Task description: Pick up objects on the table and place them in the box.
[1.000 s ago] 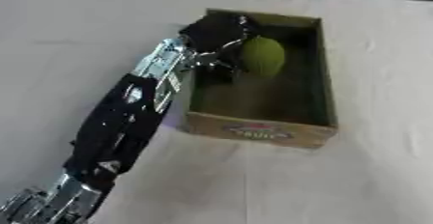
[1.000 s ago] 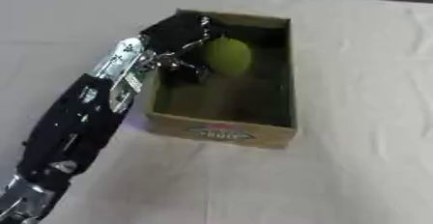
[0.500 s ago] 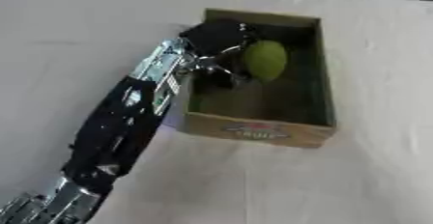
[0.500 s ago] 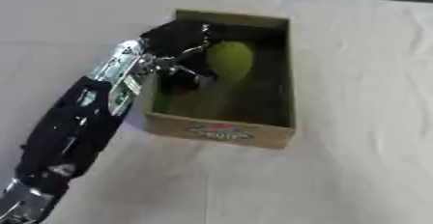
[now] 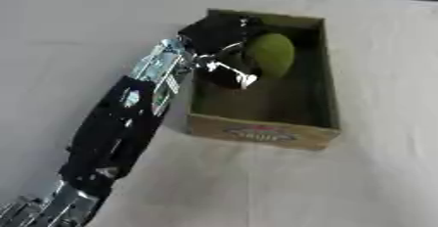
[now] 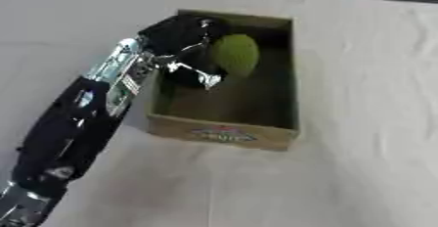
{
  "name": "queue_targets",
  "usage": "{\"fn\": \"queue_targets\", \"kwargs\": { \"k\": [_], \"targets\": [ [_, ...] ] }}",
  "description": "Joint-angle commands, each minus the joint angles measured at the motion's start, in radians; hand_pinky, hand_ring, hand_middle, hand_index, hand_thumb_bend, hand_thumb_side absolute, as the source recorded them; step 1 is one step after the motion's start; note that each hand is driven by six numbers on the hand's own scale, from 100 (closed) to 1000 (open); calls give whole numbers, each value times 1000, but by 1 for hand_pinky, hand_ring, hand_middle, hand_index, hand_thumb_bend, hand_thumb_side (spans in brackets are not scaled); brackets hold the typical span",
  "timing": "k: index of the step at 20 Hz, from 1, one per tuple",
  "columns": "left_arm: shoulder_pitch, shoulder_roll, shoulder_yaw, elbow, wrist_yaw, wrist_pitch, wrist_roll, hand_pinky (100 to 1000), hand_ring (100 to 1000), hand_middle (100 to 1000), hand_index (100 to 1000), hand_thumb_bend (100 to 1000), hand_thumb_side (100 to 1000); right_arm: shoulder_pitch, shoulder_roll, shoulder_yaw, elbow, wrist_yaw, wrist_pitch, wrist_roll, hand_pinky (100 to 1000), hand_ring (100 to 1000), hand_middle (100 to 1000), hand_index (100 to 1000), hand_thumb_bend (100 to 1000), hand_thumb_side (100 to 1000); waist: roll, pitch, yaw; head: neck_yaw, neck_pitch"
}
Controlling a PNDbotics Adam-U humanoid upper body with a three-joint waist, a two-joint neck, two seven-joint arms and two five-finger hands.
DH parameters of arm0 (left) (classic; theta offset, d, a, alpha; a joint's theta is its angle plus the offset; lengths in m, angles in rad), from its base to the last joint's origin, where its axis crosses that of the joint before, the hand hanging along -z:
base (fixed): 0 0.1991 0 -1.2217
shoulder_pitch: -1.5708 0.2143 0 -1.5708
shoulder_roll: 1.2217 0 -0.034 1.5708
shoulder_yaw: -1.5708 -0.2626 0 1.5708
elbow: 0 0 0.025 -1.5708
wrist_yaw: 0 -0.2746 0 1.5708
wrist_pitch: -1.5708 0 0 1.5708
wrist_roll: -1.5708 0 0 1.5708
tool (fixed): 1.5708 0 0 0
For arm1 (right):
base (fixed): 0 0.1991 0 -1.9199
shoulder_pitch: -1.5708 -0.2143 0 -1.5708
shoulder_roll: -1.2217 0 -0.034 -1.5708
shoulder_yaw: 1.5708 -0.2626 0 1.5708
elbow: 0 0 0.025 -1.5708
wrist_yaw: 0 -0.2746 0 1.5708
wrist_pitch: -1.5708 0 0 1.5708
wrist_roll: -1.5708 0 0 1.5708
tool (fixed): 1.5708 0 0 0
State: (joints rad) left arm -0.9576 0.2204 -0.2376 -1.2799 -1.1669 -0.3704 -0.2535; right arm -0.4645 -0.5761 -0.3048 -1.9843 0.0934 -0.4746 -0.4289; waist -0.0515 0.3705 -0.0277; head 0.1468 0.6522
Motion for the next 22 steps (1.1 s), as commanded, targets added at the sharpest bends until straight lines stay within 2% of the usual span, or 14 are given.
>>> {"fn": "queue_targets", "kwargs": {
  "k": [1, 2, 3, 4, 5, 6, 9, 14, 19, 20, 22],
  "targets": [
    [-14, 26, 7, -53, 15, -7, -15, 786, 857, 861, 978, 277, 492, -3, -35, -14, -16, 5, 0, -9, 836, 745, 593, 812, 100, 216, -2, -26, -1, -4, -4],
    [-13, 27, 3, -55, 14, -16, -28, 788, 862, 863, 979, 302, 436, -3, -35, -13, -16, 6, -1, -9, 836, 745, 594, 812, 100, 213, -2, -25, -1, -5, -4],
    [-10, 27, 0, -55, 13, -26, -42, 790, 876, 864, 980, 334, 237, -3, -35, -12, -16, 7, -1, -9, 836, 745, 593, 812, 100, 220, -2, -25, -1, -5, -3],
    [-8, 27, -3, -51, 12, -37, -57, 788, 882, 858, 978, 346, 100, -3, -34, -12, -16, 7, -1, -9, 837, 746, 593, 813, 100, 229, -2, -24, -1, -5, -2],
    [-5, 25, -6, -44, 16, -50, -71, 780, 883, 852, 975, 342, 100, -2, -33, -12, -16, 7, -1, -9, 837, 746, 593, 813, 100, 234, -2, -24, 0, -4, -2],
    [-3, 22, -6, -37, 25, -62, -87, 767, 884, 838, 961, 413, 100, -2, -32, -12, -16, 7, 0, -10, 838, 746, 592, 813, 100, 240, -2, -24, 0, -5, -1],
    [-2, 20, -1, -38, 65, -85, -133, 782, 904, 846, 963, 456, 100, -1, -31, -13, -16, 8, 1, -12, 838, 745, 591, 813, 100, 242, -1, -24, 0, -6, -3],
    [-3, 28, 10, -71, 114, -80, -202, 808, 935, 857, 971, 414, 100, 1, -31, -15, -16, 8, 2, -17, 838, 743, 589, 812, 100, 245, 0, -26, 0, -9, -7],
    [1, 35, 20, -100, 143, -38, -207, 777, 921, 837, 962, 303, 100, 4, -33, -16, -16, 9, 3, -21, 838, 743, 588, 812, 100, 242, 1, -27, 3, -11, -10],
    [1, 39, 30, -114, 152, -25, -199, 771, 919, 834, 958, 239, 100, 5, -34, -18, -16, 10, 4, -23, 838, 742, 588, 812, 100, 243, 1, -28, 4, -12, -10],
    [-2, 49, 48, -150, 173, 2, -175, 771, 921, 826, 950, 165, 100, 7, -36, -20, -16, 11, 5, -27, 836, 741, 588, 811, 100, 227, 1, -31, 6, -15, -11]
  ]
}}
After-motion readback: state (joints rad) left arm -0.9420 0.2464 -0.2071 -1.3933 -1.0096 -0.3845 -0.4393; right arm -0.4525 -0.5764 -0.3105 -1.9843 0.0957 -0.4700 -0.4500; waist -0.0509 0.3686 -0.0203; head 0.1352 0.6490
